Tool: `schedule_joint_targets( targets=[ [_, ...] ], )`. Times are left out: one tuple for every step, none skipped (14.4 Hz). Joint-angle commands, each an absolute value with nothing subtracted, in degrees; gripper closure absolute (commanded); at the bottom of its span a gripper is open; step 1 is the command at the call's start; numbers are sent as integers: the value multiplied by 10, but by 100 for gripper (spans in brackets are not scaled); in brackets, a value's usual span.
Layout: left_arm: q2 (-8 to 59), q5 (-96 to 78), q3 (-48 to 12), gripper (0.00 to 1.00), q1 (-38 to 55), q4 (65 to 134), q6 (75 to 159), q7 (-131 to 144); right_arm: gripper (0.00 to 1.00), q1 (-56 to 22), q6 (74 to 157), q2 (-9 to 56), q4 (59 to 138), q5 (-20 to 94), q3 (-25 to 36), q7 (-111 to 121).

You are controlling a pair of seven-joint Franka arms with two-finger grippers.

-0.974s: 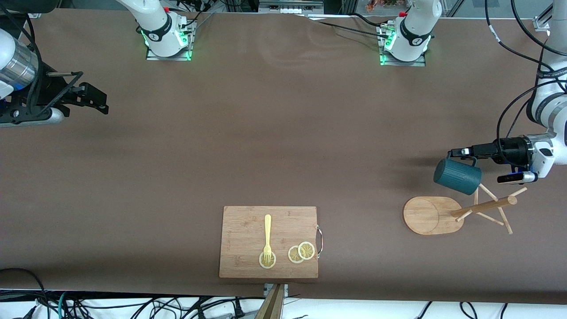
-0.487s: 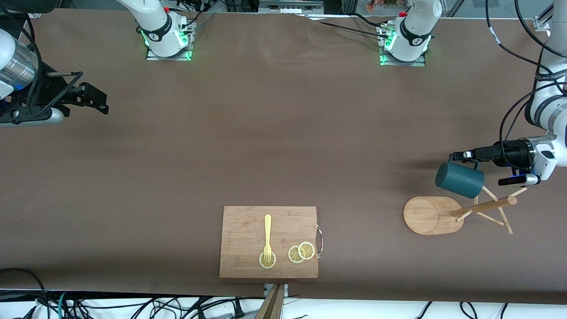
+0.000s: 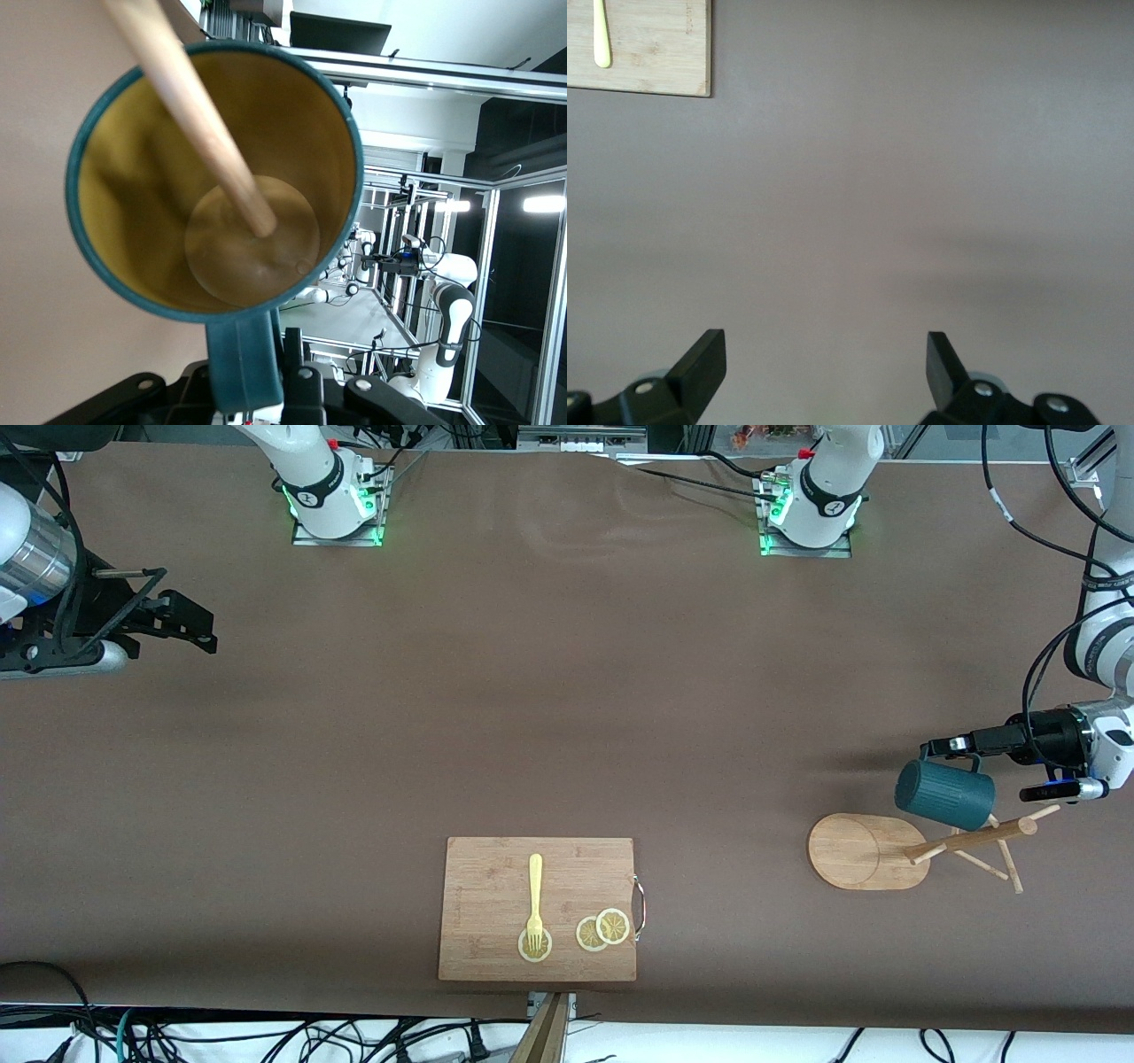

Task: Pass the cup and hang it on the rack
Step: 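Lower the mug handle onto a rack peg with the left gripper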

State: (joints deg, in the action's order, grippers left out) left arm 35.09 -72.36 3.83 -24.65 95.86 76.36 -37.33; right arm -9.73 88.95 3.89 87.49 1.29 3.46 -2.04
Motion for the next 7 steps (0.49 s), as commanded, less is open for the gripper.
schedule_joint_targets(
  targets=[
    [373,-743,35,100,-257,930,748,-378,0,-94,888,41,866,13,31,-13],
    [382,-742,35,100,-258,920,739,-378,0,-94,888,41,866,13,31,-13],
    [390,-741,35,100,-259,913,732,-378,0,-94,888,41,866,13,31,-13],
    [393,-739,35,100,-264,911,728,-378,0,-94,888,41,866,13,31,-13],
    [393,-738,35,100,-265,911,725,-378,0,-94,888,41,866,13,31,-13],
    [393,-737,35,100,-265,911,725,-378,0,-94,888,41,866,13,31,-13],
    [395,-737,35,100,-265,911,724,-378,0,-94,888,41,866,13,31,-13]
  ],
)
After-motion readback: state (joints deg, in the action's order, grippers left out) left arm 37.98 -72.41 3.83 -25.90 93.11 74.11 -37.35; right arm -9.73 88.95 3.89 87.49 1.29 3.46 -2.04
